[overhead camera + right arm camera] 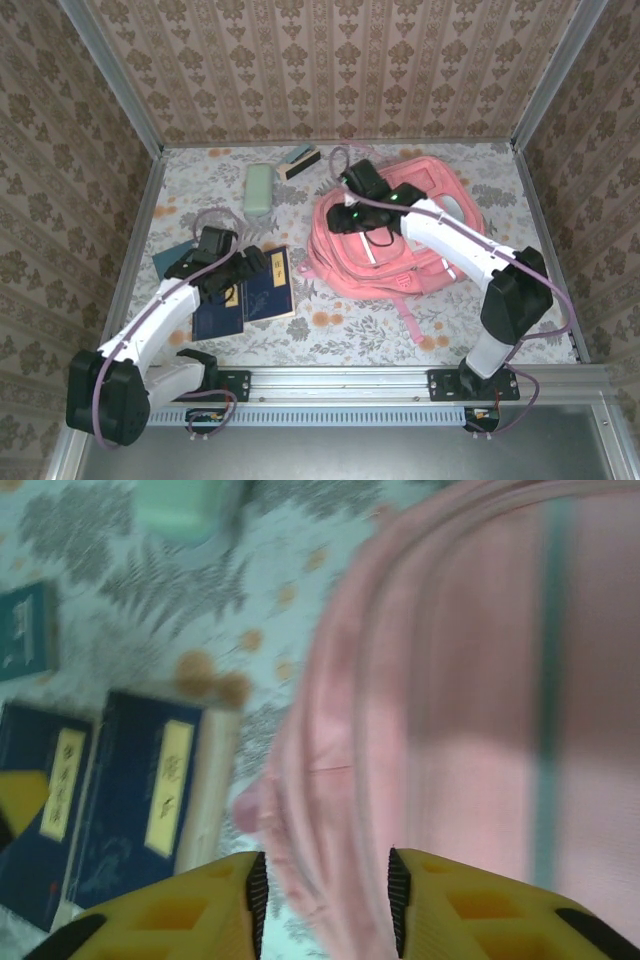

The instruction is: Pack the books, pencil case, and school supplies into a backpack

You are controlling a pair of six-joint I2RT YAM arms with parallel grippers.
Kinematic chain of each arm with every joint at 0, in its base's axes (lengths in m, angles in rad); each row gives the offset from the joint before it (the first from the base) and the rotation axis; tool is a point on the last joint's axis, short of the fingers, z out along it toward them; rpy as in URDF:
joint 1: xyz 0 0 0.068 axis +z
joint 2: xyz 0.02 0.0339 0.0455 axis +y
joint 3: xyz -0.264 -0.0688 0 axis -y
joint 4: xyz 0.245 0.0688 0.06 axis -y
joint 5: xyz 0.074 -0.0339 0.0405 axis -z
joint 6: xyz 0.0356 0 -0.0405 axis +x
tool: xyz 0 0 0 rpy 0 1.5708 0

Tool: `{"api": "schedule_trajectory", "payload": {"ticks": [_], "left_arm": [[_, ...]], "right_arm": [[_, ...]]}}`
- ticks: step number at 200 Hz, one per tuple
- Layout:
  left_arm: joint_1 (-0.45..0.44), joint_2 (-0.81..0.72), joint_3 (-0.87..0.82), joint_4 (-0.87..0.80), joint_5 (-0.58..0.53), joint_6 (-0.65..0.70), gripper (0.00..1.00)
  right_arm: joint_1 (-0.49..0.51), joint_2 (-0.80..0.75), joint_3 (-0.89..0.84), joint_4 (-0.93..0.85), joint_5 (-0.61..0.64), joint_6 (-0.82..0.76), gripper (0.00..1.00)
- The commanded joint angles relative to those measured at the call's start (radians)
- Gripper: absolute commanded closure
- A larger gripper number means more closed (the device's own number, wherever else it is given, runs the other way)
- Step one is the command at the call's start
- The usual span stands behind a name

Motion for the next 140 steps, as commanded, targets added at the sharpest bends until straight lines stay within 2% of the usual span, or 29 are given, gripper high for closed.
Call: {"api": "schedule_trajectory", "payload": {"ticks": [1, 9, 27, 61, 102, 140], "left_arm": [[0.049, -0.041, -0.018, -0.044, 0.034, 0.058, 0.08], [0.062, -0.044, -0.021, -0.048, 0.044, 0.065, 0.08], [0.078, -0.04, -0.02, -0.059, 0.058, 0.075, 0.08], [0.084, -0.047, -0.033, -0.048, 0.073, 0.068, 0.08], [0.084, -0.034, -0.063, 0.015, 0.145, 0.049, 0.09], [0.066, -0.005, -0.093, 0.098, 0.21, 0.017, 0.1]], "right_arm": [[0.089, 0.044, -0.048, 0.142, -0.082, 0.102, 0.71], [0.122, 0.08, -0.039, 0.173, -0.126, 0.126, 0.77], [0.188, 0.179, 0.005, 0.22, -0.196, 0.173, 0.83], [0.222, 0.332, 0.031, 0.281, -0.223, 0.213, 0.84], [0.205, 0.41, 0.018, 0.239, -0.163, 0.179, 0.84], [0.168, 0.406, -0.049, 0.203, -0.094, 0.146, 0.84]]}}
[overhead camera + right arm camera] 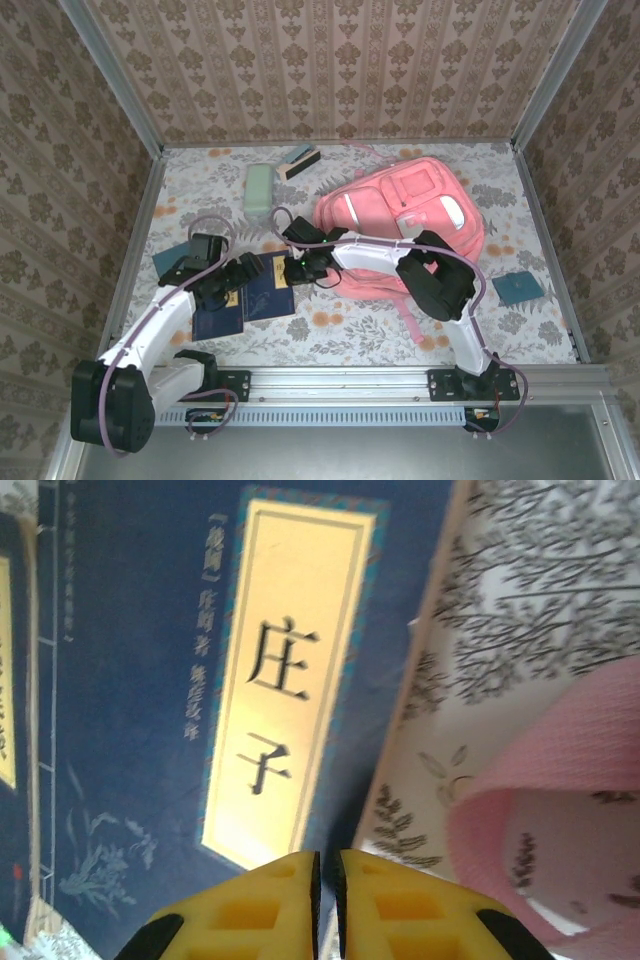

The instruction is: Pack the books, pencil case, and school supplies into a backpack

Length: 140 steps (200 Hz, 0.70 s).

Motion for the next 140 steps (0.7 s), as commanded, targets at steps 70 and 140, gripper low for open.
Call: {"api": "schedule_trajectory", "payload": {"ticks": [70, 140], "left_arm": [[-0.06, 0.099, -0.009, 0.106, 0.017, -0.041, 0.12], [0.011, -0.081, -0.017, -0.023, -0.135, -0.111, 0.11]], "right_arm": [[-0.044, -0.097, -0.067, -0.061, 0.091, -0.094, 0.85], [0.038, -0.035, 0.136, -0.023, -0.004, -0.081, 1.0]]}}
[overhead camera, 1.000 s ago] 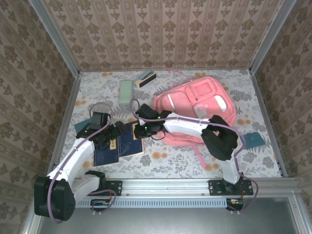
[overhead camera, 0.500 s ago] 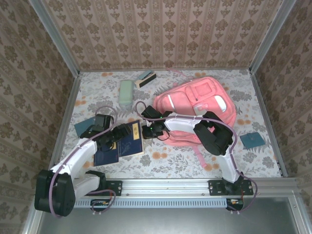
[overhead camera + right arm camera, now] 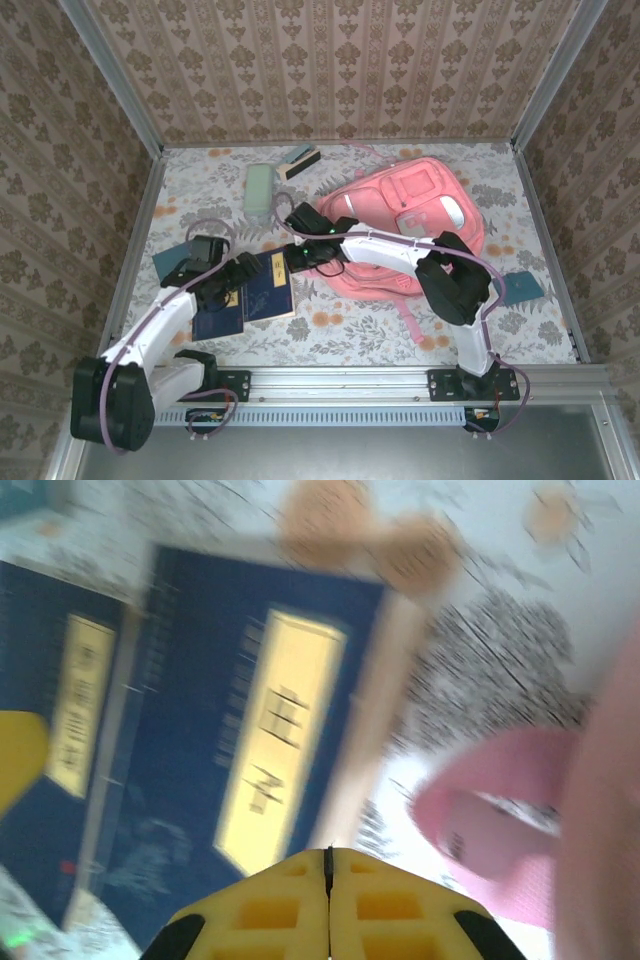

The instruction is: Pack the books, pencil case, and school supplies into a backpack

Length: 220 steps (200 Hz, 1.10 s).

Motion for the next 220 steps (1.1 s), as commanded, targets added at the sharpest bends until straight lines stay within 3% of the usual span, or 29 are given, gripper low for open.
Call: {"api": "schedule_trajectory", "payload": {"ticks": [1, 66, 119, 161, 186, 203, 220], "left_arm": [[0.014, -0.065, 0.009, -0.056, -0.057, -0.034, 0.11], [0.021, -0.072, -0.016, -0.009, 0.048, -0.031, 0.11], [-0.017, 0.002, -0.045, 0.128, 0.155, -0.054, 0.12], [-0.08, 0.094, -0.073, 0.254, 0.183, -0.08, 0.2], [-0.091, 0.156, -0.062, 0.275, 0.194, -0.057, 0.27], [-0.098, 0.186, -0.066, 0.293, 0.199, -0.052, 0.29], [-0.113, 0.207, -0.068, 0.301, 0.194, -0.049, 0.3]], "right_arm": [[0.036, 0.066, 0.089, -0.002, -0.055, 0.0, 1.0], [0.038, 0.237, 0.136, -0.073, -0.06, 0.006, 1.0], [-0.044, 0.137, -0.062, -0.058, -0.034, -0.061, 1.0], [-0.056, 0.106, -0.028, -0.092, -0.07, -0.114, 1.0], [-0.055, 0.045, -0.006, -0.123, -0.034, -0.114, 0.78], [-0.055, 0.005, -0.016, -0.143, 0.028, -0.109, 0.71], [-0.055, -0.011, -0.035, -0.181, 0.042, -0.112, 0.69]]}}
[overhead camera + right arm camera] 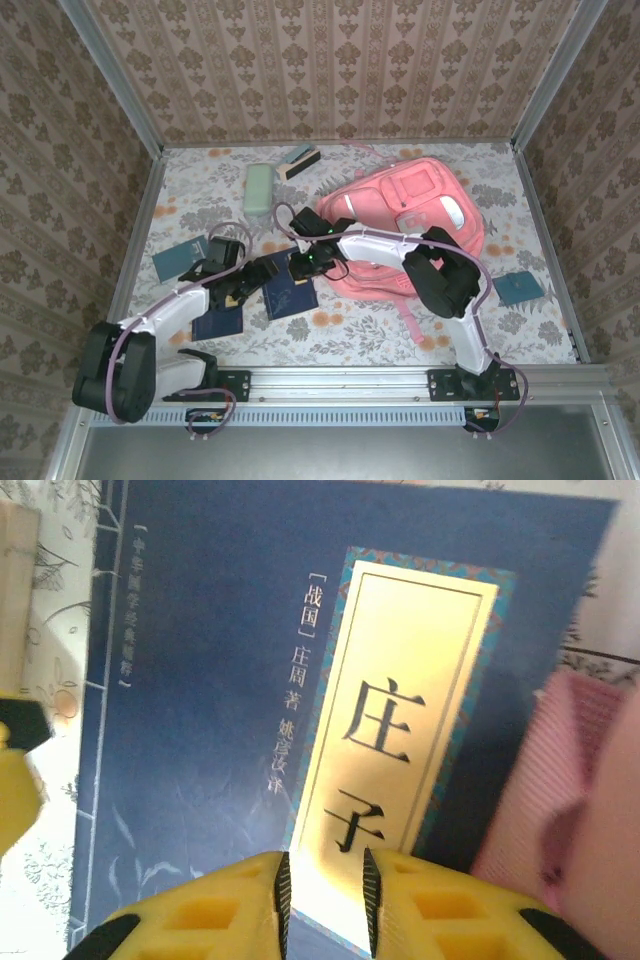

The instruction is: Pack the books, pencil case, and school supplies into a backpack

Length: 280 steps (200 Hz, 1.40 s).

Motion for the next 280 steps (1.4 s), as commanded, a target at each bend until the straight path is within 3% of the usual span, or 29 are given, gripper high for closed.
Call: {"api": "schedule_trajectory", "payload": {"ticks": [1, 52, 110, 134, 146, 163, 183, 200, 280], "left_arm": [[-0.02, 0.023, -0.007, 0.044, 0.016, 0.014, 0.3], [-0.046, 0.081, 0.015, -0.015, -0.03, 0.04, 0.34], [-0.063, 0.13, 0.047, -0.121, -0.086, 0.059, 0.34], [-0.074, 0.162, 0.05, -0.116, -0.088, 0.06, 0.33], [-0.08, 0.173, 0.051, -0.11, -0.088, 0.057, 0.34], [-0.087, 0.176, 0.045, -0.074, -0.071, 0.054, 0.42], [-0.088, 0.156, 0.022, 0.015, -0.009, 0.033, 0.41], [-0.088, 0.117, 0.018, 0.021, 0.007, 0.025, 0.4], [-0.082, 0.078, 0.039, -0.105, -0.077, 0.064, 0.4]], "right_arm": [[-0.006, -0.077, -0.014, -0.103, 0.085, -0.014, 0.69], [-0.004, -0.062, -0.11, -0.037, 0.065, 0.033, 0.68], [0.018, 0.023, -0.087, -0.016, 0.032, 0.064, 0.68], [0.036, 0.045, -0.072, -0.06, 0.095, 0.084, 0.66], [0.038, 0.042, -0.074, -0.064, 0.127, 0.094, 0.66], [0.038, 0.021, -0.093, -0.051, 0.11, 0.089, 0.66], [0.036, 0.026, -0.095, -0.034, 0.073, 0.09, 0.65], [0.036, 0.022, -0.078, -0.064, 0.124, 0.093, 0.65], [0.033, -0.087, -0.07, -0.144, 0.185, 0.072, 0.61]]}}
